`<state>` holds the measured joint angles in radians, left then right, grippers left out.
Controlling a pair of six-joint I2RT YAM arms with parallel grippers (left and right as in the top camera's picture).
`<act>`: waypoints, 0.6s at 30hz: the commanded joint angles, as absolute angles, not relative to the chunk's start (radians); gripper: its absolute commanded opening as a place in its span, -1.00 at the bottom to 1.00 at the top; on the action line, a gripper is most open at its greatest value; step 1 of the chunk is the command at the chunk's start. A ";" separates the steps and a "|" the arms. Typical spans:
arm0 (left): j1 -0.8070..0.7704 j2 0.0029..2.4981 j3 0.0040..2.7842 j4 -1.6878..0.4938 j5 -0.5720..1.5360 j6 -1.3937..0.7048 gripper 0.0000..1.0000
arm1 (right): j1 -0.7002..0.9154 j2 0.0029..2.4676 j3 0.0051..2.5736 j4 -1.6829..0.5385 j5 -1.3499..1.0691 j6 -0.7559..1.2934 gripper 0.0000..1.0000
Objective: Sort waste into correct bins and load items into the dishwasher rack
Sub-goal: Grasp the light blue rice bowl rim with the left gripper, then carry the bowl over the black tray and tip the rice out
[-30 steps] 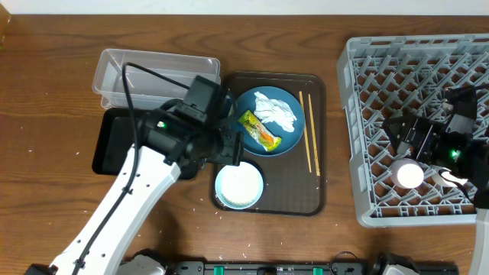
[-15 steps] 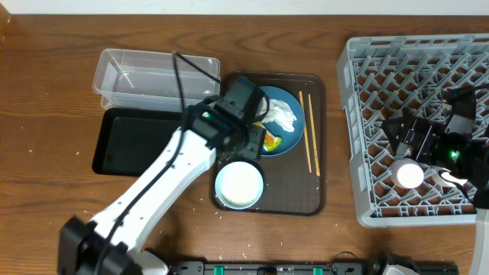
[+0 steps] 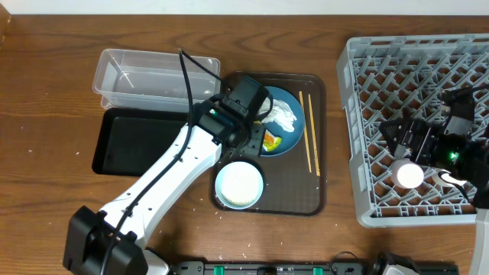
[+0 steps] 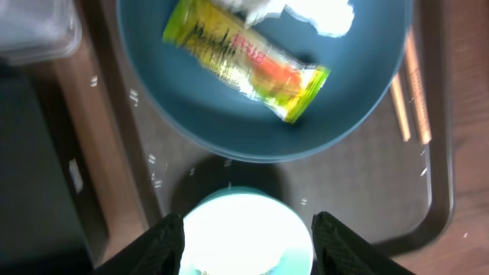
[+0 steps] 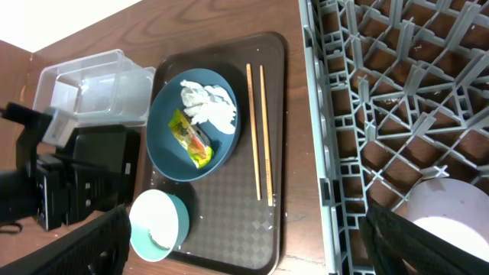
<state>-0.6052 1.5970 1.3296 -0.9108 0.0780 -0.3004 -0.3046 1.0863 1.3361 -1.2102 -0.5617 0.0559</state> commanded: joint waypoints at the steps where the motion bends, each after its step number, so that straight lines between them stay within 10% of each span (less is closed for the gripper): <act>1: -0.607 1.567 1.326 -0.952 0.105 -0.358 0.14 | -0.293 1.085 1.346 -1.211 -0.573 0.039 0.90; 18: -0.920 1.647 1.107 -0.796 -0.035 -0.686 -0.06 | -0.293 1.085 1.346 -1.213 -0.573 0.039 0.91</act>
